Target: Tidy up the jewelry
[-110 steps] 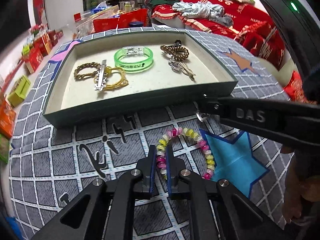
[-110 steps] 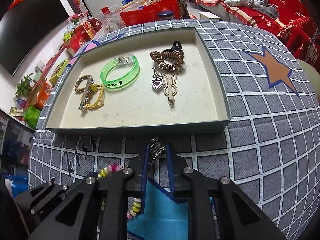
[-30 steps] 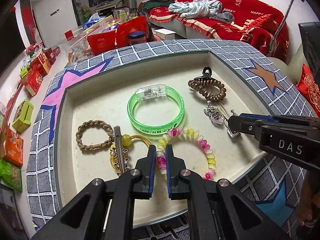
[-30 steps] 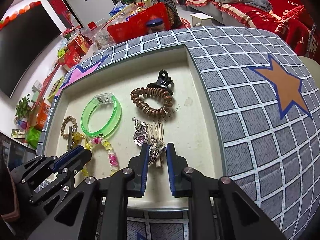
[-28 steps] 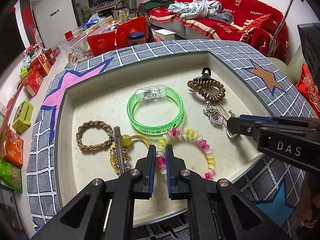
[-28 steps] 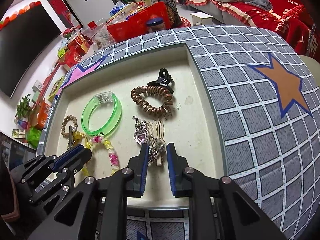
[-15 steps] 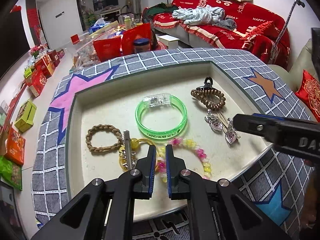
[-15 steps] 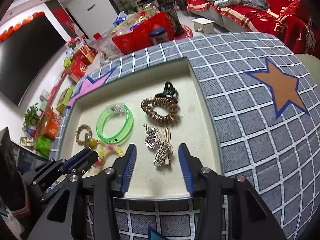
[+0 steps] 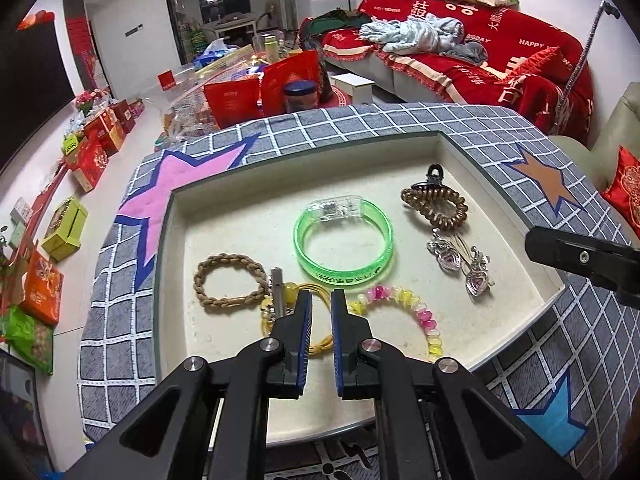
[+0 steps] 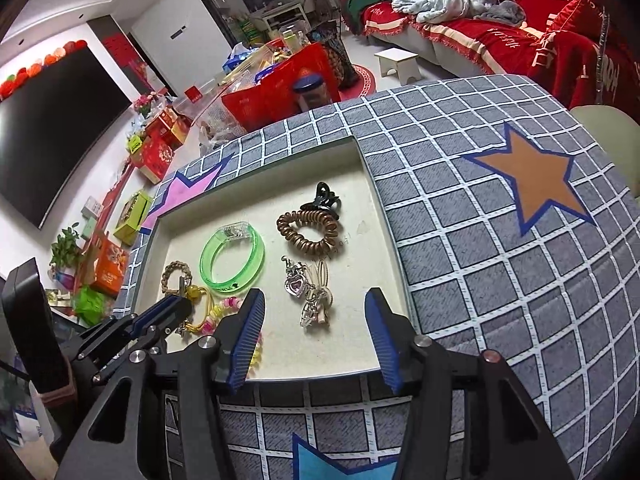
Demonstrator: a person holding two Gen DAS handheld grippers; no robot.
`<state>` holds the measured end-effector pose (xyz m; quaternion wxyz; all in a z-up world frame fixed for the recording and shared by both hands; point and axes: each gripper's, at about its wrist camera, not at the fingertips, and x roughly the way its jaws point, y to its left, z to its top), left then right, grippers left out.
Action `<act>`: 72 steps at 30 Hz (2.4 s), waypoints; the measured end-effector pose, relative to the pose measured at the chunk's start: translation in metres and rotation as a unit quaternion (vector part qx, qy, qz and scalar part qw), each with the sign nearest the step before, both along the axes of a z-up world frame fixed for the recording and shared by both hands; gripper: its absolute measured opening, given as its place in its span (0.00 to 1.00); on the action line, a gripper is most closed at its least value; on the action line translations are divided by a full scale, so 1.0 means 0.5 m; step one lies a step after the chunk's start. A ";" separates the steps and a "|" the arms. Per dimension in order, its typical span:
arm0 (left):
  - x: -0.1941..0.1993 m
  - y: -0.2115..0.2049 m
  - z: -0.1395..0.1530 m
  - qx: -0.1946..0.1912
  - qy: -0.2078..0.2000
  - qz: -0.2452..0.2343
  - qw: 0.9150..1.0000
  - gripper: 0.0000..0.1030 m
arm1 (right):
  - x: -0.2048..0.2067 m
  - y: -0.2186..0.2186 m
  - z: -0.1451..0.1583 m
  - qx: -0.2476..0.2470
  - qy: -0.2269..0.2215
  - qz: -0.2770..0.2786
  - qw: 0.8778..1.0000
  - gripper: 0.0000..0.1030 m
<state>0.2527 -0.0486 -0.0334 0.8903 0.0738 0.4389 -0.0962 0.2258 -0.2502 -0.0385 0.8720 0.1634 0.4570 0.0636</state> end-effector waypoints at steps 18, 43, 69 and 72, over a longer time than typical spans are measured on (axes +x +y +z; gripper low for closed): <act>-0.010 0.017 0.027 0.036 -0.051 0.020 0.998 1.00 | -0.002 -0.002 0.001 0.001 0.001 0.001 1.000 0.54; -0.086 0.056 0.024 0.051 -0.039 0.035 0.997 1.00 | -0.061 0.051 0.032 -0.062 -0.054 0.017 0.996 1.00; -0.232 0.102 0.013 -0.006 -0.092 0.130 0.987 1.00 | -0.190 0.089 0.006 -0.181 -0.133 0.017 0.974 1.00; -0.235 0.096 0.013 -0.003 -0.098 0.132 0.986 1.00 | -0.193 0.095 0.008 -0.183 -0.140 0.017 0.973 1.00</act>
